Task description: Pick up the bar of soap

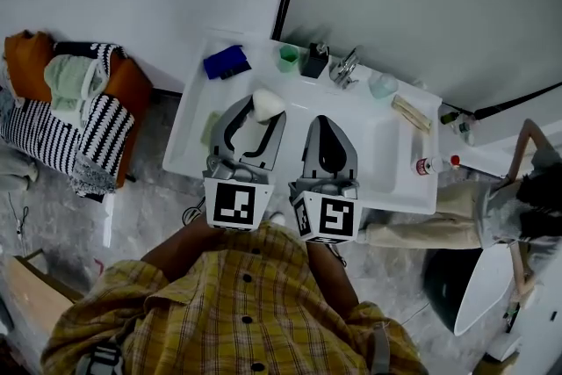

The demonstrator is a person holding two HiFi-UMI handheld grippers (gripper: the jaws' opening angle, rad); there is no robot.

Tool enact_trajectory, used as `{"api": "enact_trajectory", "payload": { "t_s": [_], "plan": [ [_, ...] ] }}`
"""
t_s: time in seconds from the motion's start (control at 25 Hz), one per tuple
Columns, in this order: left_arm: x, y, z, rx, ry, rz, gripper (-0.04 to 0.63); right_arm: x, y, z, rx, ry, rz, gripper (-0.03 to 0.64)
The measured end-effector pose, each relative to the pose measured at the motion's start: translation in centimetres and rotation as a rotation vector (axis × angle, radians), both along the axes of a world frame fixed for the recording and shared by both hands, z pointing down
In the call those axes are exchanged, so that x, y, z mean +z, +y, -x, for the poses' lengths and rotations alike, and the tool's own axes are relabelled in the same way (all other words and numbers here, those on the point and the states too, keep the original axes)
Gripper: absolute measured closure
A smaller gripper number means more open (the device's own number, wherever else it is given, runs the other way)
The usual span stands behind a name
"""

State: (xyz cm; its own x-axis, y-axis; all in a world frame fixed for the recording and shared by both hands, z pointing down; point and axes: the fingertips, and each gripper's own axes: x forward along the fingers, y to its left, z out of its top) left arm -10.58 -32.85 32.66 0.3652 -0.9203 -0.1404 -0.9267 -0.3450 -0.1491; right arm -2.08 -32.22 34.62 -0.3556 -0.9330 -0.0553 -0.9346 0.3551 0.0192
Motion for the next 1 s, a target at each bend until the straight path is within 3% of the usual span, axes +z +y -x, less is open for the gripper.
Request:
{"api": "enact_trajectory", "payload": {
  "t_s": [0.32, 0.8, 1.0],
  "plan": [
    [0.2, 0.4, -0.2, 0.012, 0.034, 0.019, 0.407, 0.1, 0.6, 0.6, -0.02, 0.016, -0.004, 0.597],
    [1.2, 0.3, -0.3, 0.011, 0.014, 0.077, 0.408, 0.0, 0.3, 0.5, -0.022, 0.02, -0.013, 0.597],
    [0.9, 0.3, -0.4, 0.013, 0.011, 0.058, 0.407, 0.0, 0.2, 0.4, -0.02, 0.013, -0.007, 0.597]
  ]
}}
